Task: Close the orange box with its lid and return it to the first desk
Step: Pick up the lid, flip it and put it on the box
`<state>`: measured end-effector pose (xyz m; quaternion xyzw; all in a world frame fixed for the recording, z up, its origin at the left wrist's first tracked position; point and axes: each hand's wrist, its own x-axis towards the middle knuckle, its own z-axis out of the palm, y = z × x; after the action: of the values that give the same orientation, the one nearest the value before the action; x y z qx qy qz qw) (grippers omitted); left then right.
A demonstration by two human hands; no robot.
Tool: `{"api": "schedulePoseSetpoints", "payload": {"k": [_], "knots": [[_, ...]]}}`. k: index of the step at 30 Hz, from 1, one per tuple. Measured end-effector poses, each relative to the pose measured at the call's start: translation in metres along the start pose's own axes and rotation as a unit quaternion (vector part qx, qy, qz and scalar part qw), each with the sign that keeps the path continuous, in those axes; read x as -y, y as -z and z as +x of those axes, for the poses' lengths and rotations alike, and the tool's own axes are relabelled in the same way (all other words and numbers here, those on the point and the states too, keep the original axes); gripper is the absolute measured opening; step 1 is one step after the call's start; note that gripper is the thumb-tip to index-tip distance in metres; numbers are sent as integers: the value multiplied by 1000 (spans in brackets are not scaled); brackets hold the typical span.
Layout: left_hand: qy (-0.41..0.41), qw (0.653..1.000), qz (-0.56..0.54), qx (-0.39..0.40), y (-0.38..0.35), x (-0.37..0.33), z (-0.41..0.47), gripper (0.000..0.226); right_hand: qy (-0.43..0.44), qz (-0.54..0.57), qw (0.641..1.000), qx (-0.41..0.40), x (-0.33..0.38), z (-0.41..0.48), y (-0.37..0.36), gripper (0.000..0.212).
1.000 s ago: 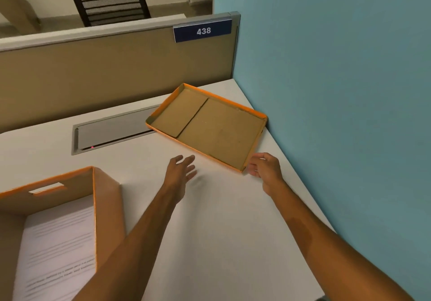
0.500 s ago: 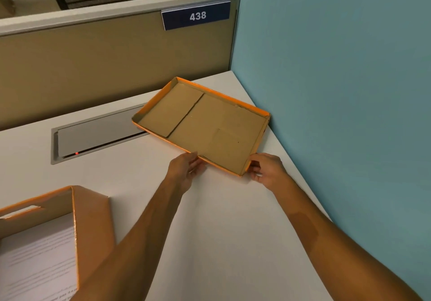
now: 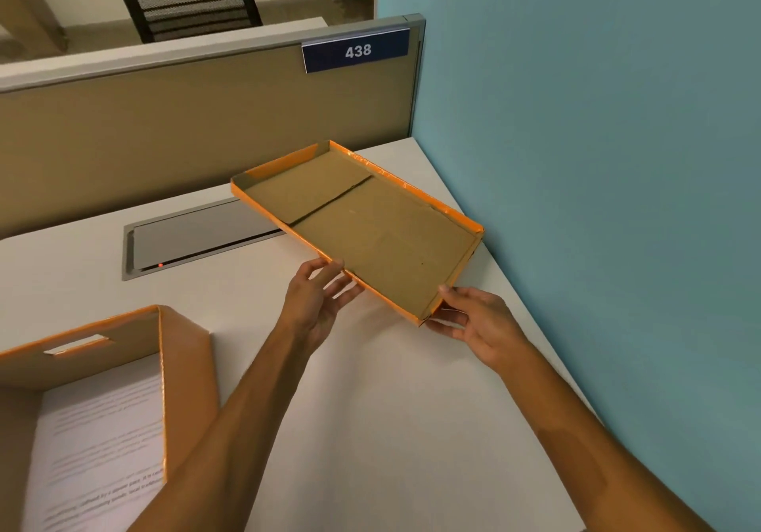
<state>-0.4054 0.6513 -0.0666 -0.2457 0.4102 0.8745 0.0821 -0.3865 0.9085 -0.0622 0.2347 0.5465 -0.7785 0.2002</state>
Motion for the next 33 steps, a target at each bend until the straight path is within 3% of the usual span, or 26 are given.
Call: {"api": "schedulePoseSetpoints", "payload": {"k": [2, 5, 7, 11, 14, 20, 24, 26, 29, 33], "knots": [[-30, 999, 28, -3, 0, -3, -18, 29, 77, -131, 986, -68, -4, -21, 2, 30], [-78, 994, 71, -9, -4, -8, -51, 28, 267, -339, 890, -144, -10, -56, 5, 26], [-111, 990, 85, -14, -9, -8, -75, 25, 363, -409, 830, -113, -17, -79, 2, 36], [-174, 978, 108, -48, -28, 1, -129, 24, 475, -519, 707, -74, -40, -115, -16, 58], [-239, 957, 136, -88, -44, 15, -178, 25, 513, -546, 658, -76, -54, -141, -30, 61], [-315, 918, 197, -141, -62, 34, -238, 30, 523, -478, 702, -69, -64, -174, -50, 39], [-343, 902, 220, -143, -65, 30, -266, 36, 557, -435, 704, -66, -66, -194, -56, 33], [-349, 898, 229, -137, -67, 24, -277, 40, 564, -423, 707, -62, -65, -203, -59, 34], [-352, 895, 248, -116, -68, 14, -288, 45, 544, -390, 741, -48, -59, -215, -64, 35], [-348, 892, 276, -86, -51, -4, -295, 37, 528, -374, 761, -42, -47, -228, -70, 20]]}}
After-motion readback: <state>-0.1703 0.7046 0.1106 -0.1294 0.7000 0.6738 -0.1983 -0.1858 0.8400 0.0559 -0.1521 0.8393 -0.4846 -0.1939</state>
